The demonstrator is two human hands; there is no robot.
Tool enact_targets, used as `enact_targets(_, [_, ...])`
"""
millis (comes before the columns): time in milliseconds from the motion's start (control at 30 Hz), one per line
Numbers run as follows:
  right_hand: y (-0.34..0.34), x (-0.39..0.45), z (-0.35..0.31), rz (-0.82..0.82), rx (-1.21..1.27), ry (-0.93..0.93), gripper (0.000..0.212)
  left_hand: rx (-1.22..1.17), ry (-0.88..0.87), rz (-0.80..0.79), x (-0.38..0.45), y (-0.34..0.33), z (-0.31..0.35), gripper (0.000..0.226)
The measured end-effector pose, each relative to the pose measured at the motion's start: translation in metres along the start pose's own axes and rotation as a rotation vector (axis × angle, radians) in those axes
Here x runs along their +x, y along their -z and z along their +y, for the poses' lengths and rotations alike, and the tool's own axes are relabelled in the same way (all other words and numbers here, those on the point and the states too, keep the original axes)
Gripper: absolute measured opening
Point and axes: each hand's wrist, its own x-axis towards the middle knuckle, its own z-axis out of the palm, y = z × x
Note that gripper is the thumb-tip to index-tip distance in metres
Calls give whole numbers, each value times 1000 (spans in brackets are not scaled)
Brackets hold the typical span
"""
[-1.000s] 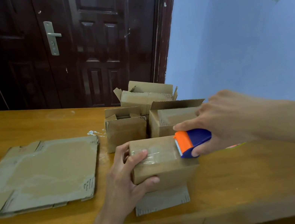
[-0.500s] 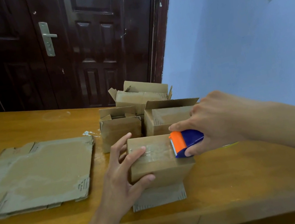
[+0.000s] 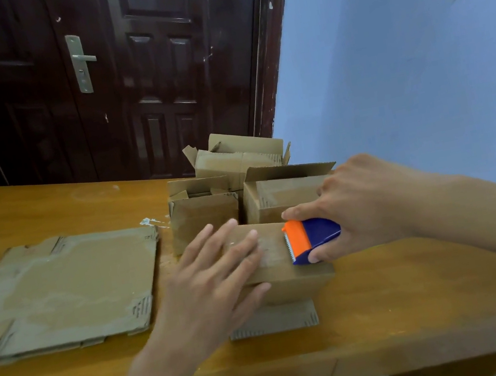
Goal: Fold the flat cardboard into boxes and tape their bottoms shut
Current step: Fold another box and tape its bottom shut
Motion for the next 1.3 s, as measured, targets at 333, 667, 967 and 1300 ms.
enact_targets(333, [-22,-3,5,-23,-1,-51,85,14,25,-235,27,-17,21,54])
enact_targets(667, [-40,-18,27,-93,181,-119,74,-56,-57,-256,37,-36,11,54])
enact_targets(967, [-84,-38,45,-79,407,-171,64,-105,-88,-276,39,-36,4,56])
enact_targets(1300, [-120,-62,34,-29,435,-224,68,-136,-19,-416,52,-13,11,61])
